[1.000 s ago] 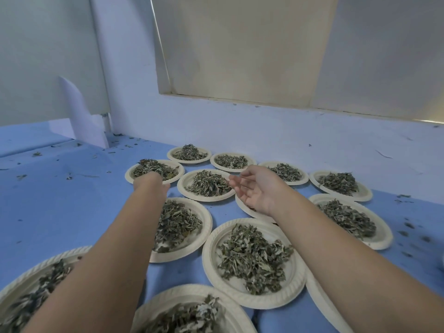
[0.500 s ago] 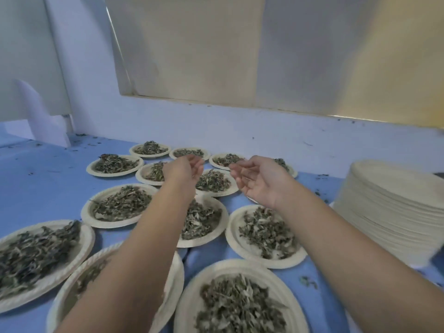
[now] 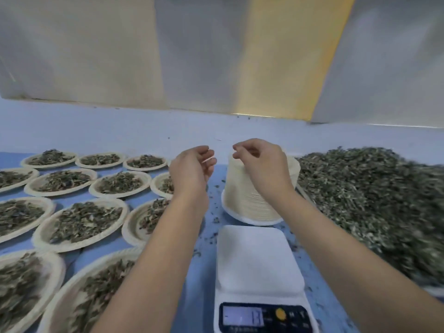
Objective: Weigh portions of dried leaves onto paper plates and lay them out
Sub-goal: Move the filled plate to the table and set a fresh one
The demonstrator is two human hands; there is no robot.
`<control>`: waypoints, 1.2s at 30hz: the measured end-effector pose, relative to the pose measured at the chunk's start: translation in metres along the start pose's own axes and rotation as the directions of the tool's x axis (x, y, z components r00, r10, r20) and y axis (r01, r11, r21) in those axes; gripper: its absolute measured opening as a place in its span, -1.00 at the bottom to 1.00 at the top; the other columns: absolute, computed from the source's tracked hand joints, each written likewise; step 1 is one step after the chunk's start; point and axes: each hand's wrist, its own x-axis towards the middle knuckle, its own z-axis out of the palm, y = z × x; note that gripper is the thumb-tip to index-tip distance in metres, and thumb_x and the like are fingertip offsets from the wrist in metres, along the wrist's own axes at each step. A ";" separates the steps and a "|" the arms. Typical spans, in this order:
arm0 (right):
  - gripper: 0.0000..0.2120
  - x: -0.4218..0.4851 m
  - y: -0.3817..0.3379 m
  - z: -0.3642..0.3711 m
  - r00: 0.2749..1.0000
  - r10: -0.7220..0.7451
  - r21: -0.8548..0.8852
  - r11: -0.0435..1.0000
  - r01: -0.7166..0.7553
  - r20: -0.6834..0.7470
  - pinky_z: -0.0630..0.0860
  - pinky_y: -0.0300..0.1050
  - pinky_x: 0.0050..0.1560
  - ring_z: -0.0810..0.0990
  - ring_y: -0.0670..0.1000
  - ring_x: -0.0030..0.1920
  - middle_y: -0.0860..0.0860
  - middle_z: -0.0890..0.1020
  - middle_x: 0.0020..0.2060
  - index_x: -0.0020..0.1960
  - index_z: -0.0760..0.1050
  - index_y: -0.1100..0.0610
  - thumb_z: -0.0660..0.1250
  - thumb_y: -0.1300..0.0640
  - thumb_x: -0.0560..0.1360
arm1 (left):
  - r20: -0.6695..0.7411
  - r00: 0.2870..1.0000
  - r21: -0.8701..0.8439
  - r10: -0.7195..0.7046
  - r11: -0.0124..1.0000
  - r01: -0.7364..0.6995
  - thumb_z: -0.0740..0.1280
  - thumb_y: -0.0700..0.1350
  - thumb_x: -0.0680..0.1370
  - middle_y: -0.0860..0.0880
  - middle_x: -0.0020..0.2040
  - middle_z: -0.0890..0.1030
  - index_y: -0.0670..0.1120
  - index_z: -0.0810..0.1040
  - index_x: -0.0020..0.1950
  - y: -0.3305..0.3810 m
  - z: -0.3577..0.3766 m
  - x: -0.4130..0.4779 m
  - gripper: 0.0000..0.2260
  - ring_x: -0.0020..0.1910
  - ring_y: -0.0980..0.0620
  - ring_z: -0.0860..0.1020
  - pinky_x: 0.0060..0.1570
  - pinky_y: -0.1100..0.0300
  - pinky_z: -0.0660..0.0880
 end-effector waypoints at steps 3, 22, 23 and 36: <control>-0.78 -0.001 0.016 -0.018 0.992 -0.112 -0.365 0.922 0.126 0.060 0.40 -0.29 -0.02 0.58 -0.05 0.07 -0.03 0.67 0.04 0.14 0.62 0.09 0.25 0.15 0.57 | 0.020 1.000 0.031 -0.013 0.999 0.013 0.12 -0.33 0.55 -0.04 -0.37 0.60 -0.17 0.54 -0.22 -0.017 0.010 -0.012 -0.75 -0.54 0.13 0.52 -0.50 0.36 0.42; -0.74 0.001 0.031 -0.018 0.966 -0.074 -0.745 0.623 0.239 0.248 0.50 0.04 -0.02 0.57 0.14 0.03 0.09 0.64 -0.03 0.09 0.57 0.14 0.11 0.22 0.59 | 0.009 0.998 0.073 -0.068 0.995 0.067 0.11 -0.34 0.52 0.02 -0.37 0.61 -0.14 0.55 -0.19 -0.038 0.007 -0.028 -0.75 -0.42 0.11 0.52 -0.35 0.34 0.40; -0.74 0.001 0.032 -0.018 0.966 -0.070 -0.737 0.634 0.235 0.247 0.50 0.05 0.00 0.57 0.15 0.04 0.09 0.64 -0.01 0.09 0.57 0.16 0.11 0.24 0.58 | 0.010 0.997 0.074 -0.072 0.995 0.071 0.11 -0.34 0.52 0.02 -0.37 0.61 -0.15 0.55 -0.19 -0.038 0.007 -0.028 -0.75 -0.41 0.11 0.52 -0.35 0.33 0.40; -0.73 0.003 0.036 -0.011 0.962 -0.110 -0.686 0.681 0.255 0.249 0.33 -0.02 0.09 0.45 0.14 0.11 0.14 0.61 0.06 0.12 0.54 0.27 0.12 0.31 0.54 | 0.028 0.993 0.108 -0.117 0.988 0.113 0.14 -0.32 0.54 0.00 -0.35 0.61 -0.14 0.54 -0.21 -0.043 0.008 -0.030 -0.76 -0.41 0.11 0.50 -0.35 0.34 0.38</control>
